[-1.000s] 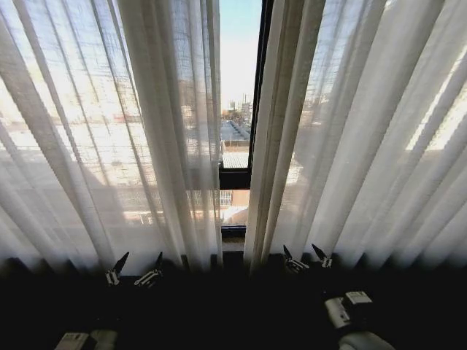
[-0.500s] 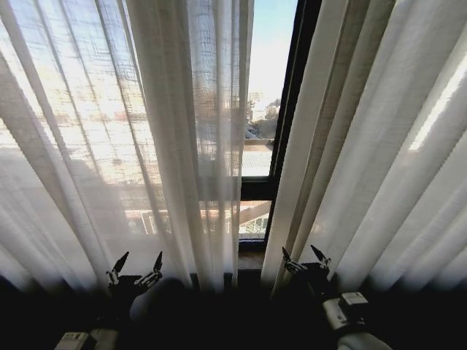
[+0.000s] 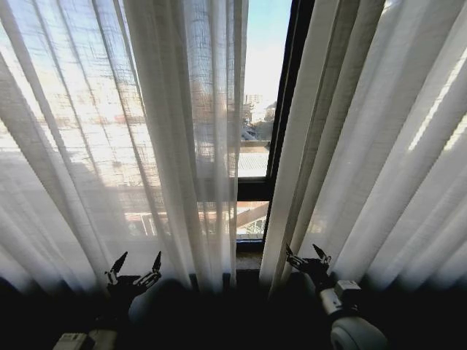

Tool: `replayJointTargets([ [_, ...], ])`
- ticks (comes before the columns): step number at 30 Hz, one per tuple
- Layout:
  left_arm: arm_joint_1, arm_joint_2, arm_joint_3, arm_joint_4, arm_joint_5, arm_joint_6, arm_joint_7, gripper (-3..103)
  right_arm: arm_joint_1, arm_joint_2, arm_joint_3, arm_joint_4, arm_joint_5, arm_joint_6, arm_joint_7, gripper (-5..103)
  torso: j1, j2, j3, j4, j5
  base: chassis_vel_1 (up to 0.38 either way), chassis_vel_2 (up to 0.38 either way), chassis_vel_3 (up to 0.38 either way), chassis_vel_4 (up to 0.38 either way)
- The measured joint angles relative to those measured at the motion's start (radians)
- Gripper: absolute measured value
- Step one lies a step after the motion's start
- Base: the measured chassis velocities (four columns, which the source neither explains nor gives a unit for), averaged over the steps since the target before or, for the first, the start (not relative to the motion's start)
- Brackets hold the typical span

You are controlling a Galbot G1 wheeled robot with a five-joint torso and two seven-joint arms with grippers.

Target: Open the curtains by pulling them apart, changing their state from closed to fully open.

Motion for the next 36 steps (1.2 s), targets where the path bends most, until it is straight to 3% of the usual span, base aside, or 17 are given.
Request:
replayJointTargets([
  [10,0.022,-0.028,-0.024,-0.001,0.000,-0.005,-0.001,100,0.218,-0.047,-0.043,-0.193,0.097,-0.026,0.055,100,0.000,0.000,0.000,0.0001,0.0001,0.000,0.000,0.000,0.000],
  [17,0.025,-0.036,-0.028,-0.001,0.003,-0.006,-0.001,100,0.267,-0.056,-0.066,-0.246,0.104,-0.027,0.068,101,0.000,0.000,0.000,-0.0003,0.0002,0.000,0.000,0.000,0.000],
  [20,0.023,-0.037,-0.026,-0.002,0.004,-0.006,-0.001,100,0.280,-0.057,-0.073,-0.258,0.103,-0.026,0.076,93,0.000,0.000,0.000,-0.0002,0.0001,0.000,0.000,0.000,0.000],
  [23,0.027,-0.042,-0.025,-0.002,0.007,-0.007,-0.001,100,0.294,-0.059,-0.076,-0.269,0.102,-0.024,0.079,77,0.000,0.000,0.000,-0.0001,-0.0001,0.000,0.000,0.000,0.000],
  [25,0.028,-0.042,-0.026,-0.002,0.007,-0.007,-0.002,100,0.296,-0.060,-0.076,-0.270,0.102,-0.023,0.079,77,0.000,0.000,0.000,-0.0001,-0.0001,0.000,0.000,0.000,0.000],
  [32,0.028,-0.040,-0.031,-0.002,0.008,-0.011,-0.002,100,0.296,-0.052,-0.071,-0.264,0.099,-0.018,0.081,44,0.000,0.000,0.000,-0.0001,0.0000,0.000,0.000,0.000,0.000],
  [36,0.028,-0.040,-0.029,-0.002,0.008,-0.011,-0.003,100,0.290,-0.051,-0.070,-0.256,0.099,-0.017,0.083,33,0.000,0.000,0.000,-0.0001,0.0000,0.000,0.000,0.000,0.000],
])
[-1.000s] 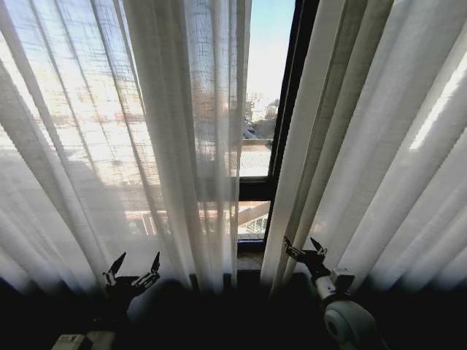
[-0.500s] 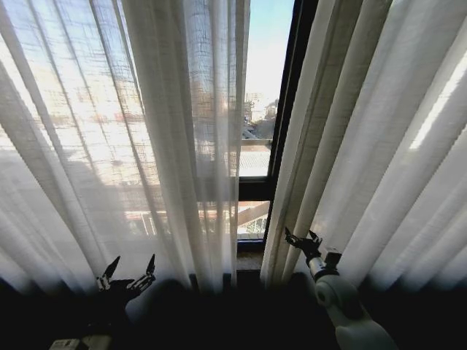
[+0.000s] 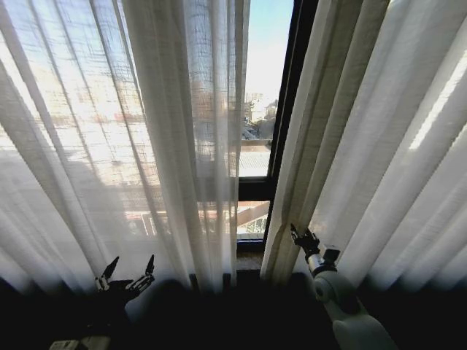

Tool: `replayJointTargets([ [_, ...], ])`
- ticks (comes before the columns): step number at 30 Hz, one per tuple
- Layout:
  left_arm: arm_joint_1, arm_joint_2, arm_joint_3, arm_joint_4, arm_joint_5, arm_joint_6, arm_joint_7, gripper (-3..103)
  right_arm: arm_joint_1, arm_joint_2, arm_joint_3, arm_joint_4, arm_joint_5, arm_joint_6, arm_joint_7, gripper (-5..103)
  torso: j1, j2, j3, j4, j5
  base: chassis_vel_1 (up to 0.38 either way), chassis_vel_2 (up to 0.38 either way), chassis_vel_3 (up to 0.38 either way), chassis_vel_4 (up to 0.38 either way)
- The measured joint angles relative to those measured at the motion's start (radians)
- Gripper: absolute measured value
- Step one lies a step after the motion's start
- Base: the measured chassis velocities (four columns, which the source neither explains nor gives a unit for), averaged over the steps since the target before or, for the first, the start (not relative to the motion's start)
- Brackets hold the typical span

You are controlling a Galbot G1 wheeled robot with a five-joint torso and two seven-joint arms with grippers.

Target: Open the curtains by pulling them apart, changing their state from closed to fully open.

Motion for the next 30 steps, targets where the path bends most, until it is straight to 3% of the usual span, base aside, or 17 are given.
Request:
replayJointTargets([
  [6,0.001,0.000,-0.002,0.000,0.000,-0.003,0.000,100,-0.011,-0.004,0.005,0.009,-0.002,0.003,0.000,17,0.000,0.000,0.000,0.0000,0.0001,0.000,0.000,0.000,0.000],
  [8,0.003,-0.002,0.000,0.000,0.000,-0.010,0.000,100,-0.020,-0.012,0.013,0.017,-0.003,0.006,-0.002,1,0.000,0.000,0.000,0.0000,0.0000,0.000,0.000,0.000,0.000],
  [30,0.003,0.004,0.012,0.000,0.002,-0.011,0.000,100,-0.077,-0.026,0.042,0.059,-0.001,0.019,-0.010,0,0.000,0.000,0.000,0.0000,0.0001,0.000,0.000,0.000,0.000],
])
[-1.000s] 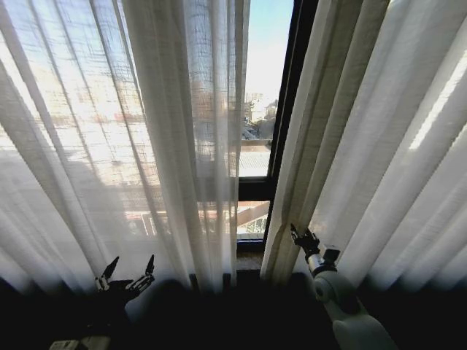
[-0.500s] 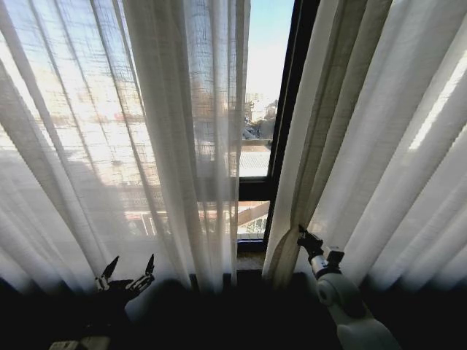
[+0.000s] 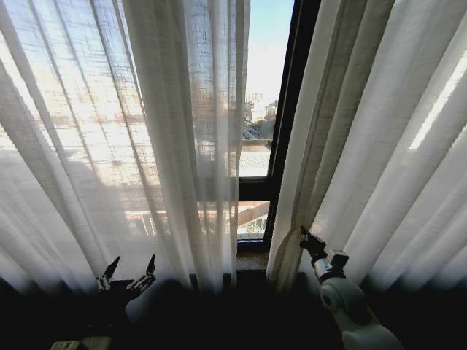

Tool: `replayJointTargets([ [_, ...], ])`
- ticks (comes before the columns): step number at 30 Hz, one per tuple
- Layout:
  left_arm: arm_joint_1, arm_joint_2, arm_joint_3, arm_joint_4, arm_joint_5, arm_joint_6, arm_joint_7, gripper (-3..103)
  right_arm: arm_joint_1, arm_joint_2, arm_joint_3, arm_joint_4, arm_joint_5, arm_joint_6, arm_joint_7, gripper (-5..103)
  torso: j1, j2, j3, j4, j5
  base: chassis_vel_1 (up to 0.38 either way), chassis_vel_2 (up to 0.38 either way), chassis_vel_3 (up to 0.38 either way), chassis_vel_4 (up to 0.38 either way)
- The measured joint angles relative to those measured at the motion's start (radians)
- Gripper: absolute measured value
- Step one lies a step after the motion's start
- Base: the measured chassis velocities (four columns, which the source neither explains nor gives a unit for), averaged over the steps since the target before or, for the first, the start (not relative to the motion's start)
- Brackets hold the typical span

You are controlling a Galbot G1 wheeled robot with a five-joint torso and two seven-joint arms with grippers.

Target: Open the curtains by pulling them apart, changing their state from closed to fully open.

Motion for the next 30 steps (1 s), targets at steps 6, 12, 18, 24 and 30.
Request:
replayJointTargets([
  [6,0.000,0.001,-0.001,0.000,0.000,0.000,0.001,100,-0.006,0.001,0.003,0.010,0.002,-0.006,0.000,0,0.000,0.000,0.000,0.0000,-0.0002,-0.031,-0.051,0.025,0.045],
  [12,-0.001,0.000,-0.001,0.000,0.000,0.000,0.001,100,-0.009,0.002,0.009,0.016,0.003,-0.009,0.000,0,0.000,0.000,0.000,0.0002,-0.0001,-0.118,-0.168,0.141,0.175],
  [18,-0.002,0.000,0.000,0.000,0.001,-0.002,0.003,100,-0.014,0.003,0.016,0.017,0.003,-0.010,0.000,0,0.000,0.000,0.000,-0.0003,0.0001,-0.219,-0.280,0.214,0.282],
  [24,-0.004,0.000,-0.001,0.000,0.001,-0.003,0.003,100,-0.017,0.004,0.019,0.019,0.003,-0.010,0.000,0,0.000,0.000,0.000,0.0000,0.0002,-0.278,-0.328,0.287,0.342],
  [30,-0.005,0.000,0.001,0.000,0.001,-0.005,0.004,100,-0.025,0.008,0.023,0.022,0.003,-0.009,0.001,0,0.000,0.000,0.000,0.0000,-0.0001,-0.337,-0.367,0.335,0.370],
])
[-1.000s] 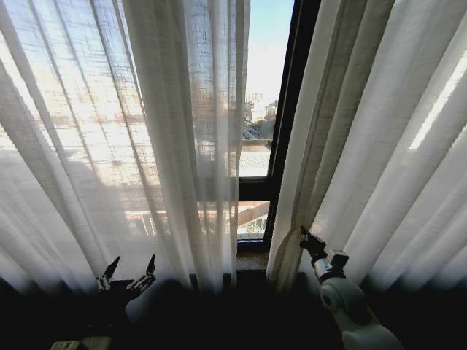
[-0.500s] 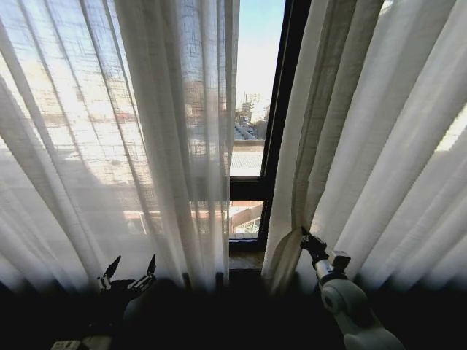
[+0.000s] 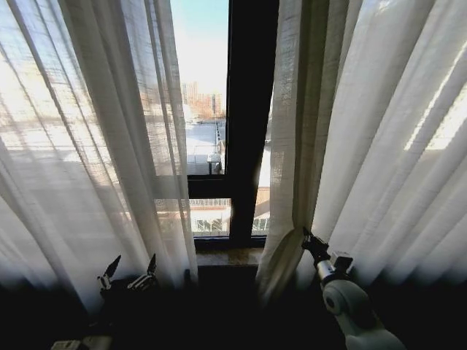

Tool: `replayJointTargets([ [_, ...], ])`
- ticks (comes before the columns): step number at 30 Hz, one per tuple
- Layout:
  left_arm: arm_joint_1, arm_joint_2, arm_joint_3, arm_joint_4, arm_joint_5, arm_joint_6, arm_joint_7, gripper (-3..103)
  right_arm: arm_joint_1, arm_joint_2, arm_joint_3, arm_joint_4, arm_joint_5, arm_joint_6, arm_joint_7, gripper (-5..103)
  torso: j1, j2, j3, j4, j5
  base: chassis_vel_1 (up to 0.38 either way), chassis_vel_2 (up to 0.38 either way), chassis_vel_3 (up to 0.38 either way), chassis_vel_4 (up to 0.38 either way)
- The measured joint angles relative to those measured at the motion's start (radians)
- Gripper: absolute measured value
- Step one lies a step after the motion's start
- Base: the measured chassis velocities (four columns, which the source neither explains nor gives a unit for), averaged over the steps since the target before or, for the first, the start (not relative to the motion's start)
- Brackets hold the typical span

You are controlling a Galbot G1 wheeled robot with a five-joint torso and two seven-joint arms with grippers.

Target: Open the curtains by pulling them apart, changing their state from closed to fully open.

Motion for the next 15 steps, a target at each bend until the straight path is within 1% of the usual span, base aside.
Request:
replayJointTargets([
  [4,-0.001,-0.001,0.002,0.000,0.000,0.000,0.000,100,-0.005,0.001,0.004,0.001,0.000,0.001,0.000,0,0.000,0.000,0.000,0.0000,0.0002,-0.348,-0.383,0.338,0.383],
  [5,-0.002,-0.001,0.003,0.000,0.000,-0.001,0.001,100,-0.007,0.001,0.006,0.001,0.000,0.001,0.001,0,0.000,0.000,0.000,-0.0001,0.0009,-0.344,-0.392,0.336,0.391],
  [7,-0.002,-0.001,0.003,0.000,0.000,-0.001,0.001,100,-0.009,0.001,0.008,0.001,-0.001,0.002,0.002,0,0.000,0.000,0.000,-0.0001,0.0000,-0.351,-0.398,0.329,0.406],
  [15,-0.003,-0.002,0.002,0.000,-0.001,-0.006,0.002,100,-0.015,0.003,0.012,0.006,-0.001,0.003,0.003,0,0.000,0.000,0.000,0.0000,0.0001,-0.325,-0.368,0.311,0.365],
])
